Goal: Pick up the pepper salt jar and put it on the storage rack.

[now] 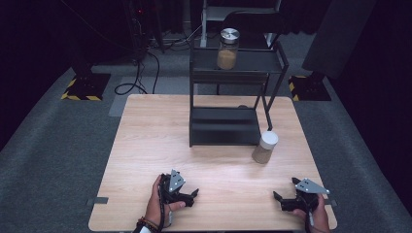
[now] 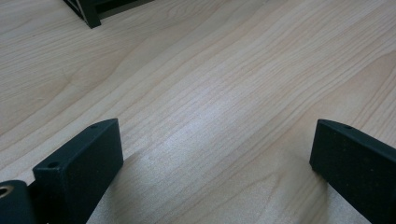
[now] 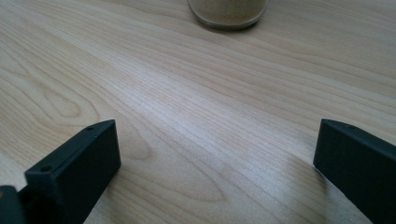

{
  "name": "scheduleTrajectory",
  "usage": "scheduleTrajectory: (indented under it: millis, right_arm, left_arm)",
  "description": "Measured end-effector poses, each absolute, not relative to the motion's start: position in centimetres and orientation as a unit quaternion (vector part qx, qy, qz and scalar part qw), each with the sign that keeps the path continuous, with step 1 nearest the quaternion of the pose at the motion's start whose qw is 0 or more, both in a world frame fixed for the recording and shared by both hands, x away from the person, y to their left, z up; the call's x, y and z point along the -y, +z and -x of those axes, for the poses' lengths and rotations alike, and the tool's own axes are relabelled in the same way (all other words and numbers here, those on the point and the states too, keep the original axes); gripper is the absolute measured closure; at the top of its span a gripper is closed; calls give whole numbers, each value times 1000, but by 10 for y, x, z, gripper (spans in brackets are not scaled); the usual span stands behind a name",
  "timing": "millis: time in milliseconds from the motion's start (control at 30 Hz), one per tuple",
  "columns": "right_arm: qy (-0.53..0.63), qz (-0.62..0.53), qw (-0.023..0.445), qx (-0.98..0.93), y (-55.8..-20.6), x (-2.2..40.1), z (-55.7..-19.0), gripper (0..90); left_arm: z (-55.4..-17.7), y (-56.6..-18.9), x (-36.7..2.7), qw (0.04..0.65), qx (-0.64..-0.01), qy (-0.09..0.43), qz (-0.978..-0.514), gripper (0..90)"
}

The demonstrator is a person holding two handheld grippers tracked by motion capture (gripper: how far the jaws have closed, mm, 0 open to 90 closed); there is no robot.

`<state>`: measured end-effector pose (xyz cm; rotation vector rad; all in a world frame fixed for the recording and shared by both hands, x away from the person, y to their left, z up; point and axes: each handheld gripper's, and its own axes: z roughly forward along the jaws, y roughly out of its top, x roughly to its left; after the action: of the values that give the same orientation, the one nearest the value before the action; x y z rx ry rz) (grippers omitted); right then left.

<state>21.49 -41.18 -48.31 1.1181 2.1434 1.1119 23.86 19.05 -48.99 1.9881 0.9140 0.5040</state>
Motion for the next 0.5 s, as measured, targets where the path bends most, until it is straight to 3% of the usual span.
scheduleTrajectory:
  millis: [267, 500]
  right_arm:
    - [405, -404, 244, -783, -484, 411, -213, 0]
    - [407, -411, 223, -785, -481, 416, -219, 6]
  left_arm:
    - [-239, -490, -191, 434, -366, 201, -799, 25]
    - [-239, -490, -191, 434, -365, 201, -799, 25]
